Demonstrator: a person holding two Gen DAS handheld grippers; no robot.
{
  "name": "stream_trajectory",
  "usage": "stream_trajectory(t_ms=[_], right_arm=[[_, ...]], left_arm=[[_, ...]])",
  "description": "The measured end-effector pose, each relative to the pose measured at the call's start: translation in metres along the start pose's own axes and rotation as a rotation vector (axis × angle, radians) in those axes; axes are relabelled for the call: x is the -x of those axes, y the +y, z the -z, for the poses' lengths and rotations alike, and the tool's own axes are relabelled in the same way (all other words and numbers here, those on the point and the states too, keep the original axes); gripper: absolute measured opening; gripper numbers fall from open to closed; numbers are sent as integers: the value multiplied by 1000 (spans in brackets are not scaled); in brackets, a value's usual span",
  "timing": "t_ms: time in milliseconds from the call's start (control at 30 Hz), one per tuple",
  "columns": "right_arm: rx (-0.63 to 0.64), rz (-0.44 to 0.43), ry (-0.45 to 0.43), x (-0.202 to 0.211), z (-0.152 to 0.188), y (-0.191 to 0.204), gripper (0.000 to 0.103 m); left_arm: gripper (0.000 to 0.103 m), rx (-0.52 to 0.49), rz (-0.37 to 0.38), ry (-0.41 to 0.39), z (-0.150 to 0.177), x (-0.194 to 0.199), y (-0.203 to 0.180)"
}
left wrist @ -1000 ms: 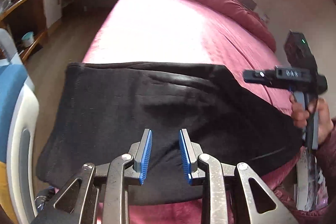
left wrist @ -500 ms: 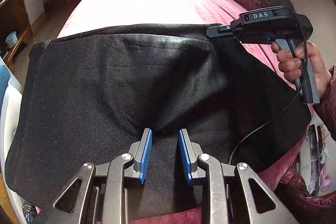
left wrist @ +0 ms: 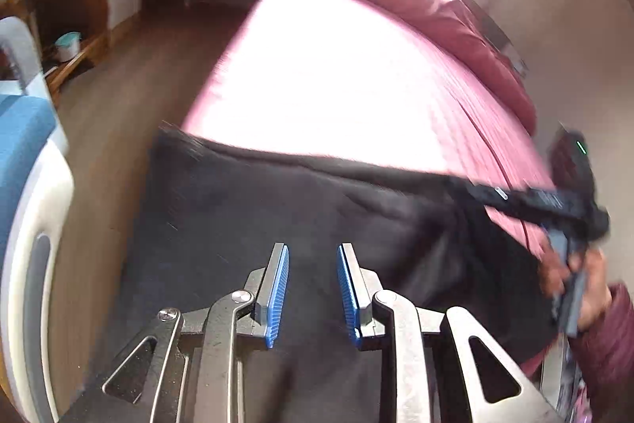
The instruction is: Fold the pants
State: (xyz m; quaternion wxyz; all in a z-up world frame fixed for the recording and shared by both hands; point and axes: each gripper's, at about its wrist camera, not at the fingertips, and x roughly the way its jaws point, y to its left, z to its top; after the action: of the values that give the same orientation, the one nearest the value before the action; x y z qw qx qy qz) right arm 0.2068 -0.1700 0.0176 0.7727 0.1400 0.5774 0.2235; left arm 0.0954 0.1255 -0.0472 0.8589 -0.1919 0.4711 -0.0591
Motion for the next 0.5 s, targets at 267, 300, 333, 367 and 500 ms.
stream_trajectory(t_ms=[267, 300, 333, 367, 500], right_arm=[[93, 49, 3, 52, 45, 4, 37], [80, 76, 20, 46, 51, 0, 37], [57, 98, 40, 40, 54, -7, 36], [34, 142, 52, 32, 56, -15, 28], [-86, 161, 6, 21, 54, -40, 19]], left_arm=[[25, 82, -184, 44, -28, -45, 48], [26, 78, -227, 36, -27, -47, 51], [28, 64, -253, 33, -28, -49, 50], [28, 58, -260, 38, -27, -49, 50], [28, 44, -324, 16, -27, -33, 31]])
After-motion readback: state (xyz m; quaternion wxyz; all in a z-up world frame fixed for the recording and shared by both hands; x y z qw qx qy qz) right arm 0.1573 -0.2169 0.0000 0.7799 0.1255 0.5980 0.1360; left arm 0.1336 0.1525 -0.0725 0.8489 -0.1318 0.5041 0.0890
